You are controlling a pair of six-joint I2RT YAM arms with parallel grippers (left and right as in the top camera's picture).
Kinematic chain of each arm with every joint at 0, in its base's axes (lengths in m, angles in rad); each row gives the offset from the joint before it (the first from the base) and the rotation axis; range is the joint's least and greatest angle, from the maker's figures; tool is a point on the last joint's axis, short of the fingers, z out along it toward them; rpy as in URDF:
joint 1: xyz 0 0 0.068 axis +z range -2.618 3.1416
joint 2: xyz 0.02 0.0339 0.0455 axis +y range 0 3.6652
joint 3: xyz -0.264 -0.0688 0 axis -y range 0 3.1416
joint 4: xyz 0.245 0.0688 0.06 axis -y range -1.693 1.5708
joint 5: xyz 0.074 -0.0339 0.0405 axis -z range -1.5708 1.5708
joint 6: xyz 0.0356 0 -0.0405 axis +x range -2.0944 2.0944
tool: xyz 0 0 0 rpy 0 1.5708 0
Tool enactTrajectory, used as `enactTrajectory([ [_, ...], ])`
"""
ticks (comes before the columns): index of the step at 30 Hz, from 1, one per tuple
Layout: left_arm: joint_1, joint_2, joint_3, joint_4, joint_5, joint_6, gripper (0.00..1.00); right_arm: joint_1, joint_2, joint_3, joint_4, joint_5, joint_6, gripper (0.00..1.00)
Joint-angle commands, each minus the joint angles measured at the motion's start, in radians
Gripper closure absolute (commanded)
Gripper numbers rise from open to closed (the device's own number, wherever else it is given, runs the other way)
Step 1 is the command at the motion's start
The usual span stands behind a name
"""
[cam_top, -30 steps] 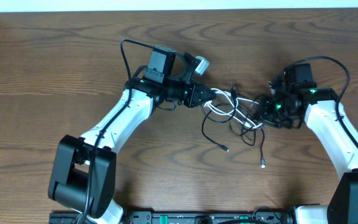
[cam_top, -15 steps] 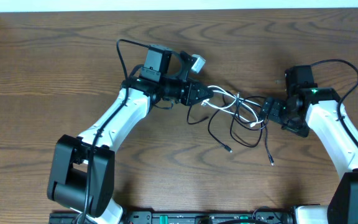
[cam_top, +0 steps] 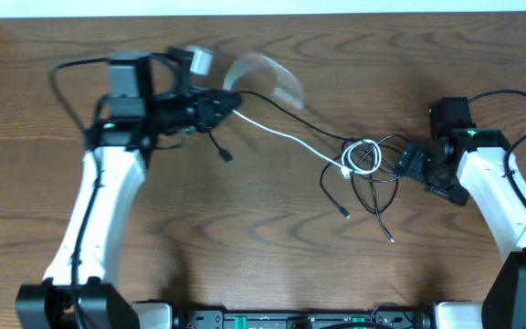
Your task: Untangle cables
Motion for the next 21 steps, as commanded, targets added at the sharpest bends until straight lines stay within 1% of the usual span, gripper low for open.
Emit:
enactTrajectory([
  [1, 0.095, -0.040, 0.012, -0.002, 0.010, -0.002, 0.92, -0.014, -0.011, 0.003, -0.002, 0.072, 0.022, 0.01],
  [5, 0.181, -0.056, 0.012, -0.002, 0.015, -0.006, 0.93, -0.018, -0.011, 0.003, 0.000, 0.072, 0.027, 0.01],
  [9, 0.248, -0.058, 0.012, -0.002, 0.064, -0.010, 0.92, -0.039, -0.011, 0.003, 0.001, 0.073, 0.027, 0.01],
  [12, 0.273, -0.058, 0.012, -0.007, 0.070, -0.010, 0.94, -0.063, -0.011, 0.003, 0.008, 0.072, 0.027, 0.01],
  [13, 0.280, -0.058, 0.012, -0.012, 0.070, -0.010, 0.92, -0.072, -0.011, 0.003, 0.011, 0.072, 0.027, 0.01],
  [21, 0.306, -0.058, 0.012, -0.045, 0.070, -0.009, 0.92, -0.148, -0.011, 0.003, 0.027, 0.035, 0.025, 0.01],
])
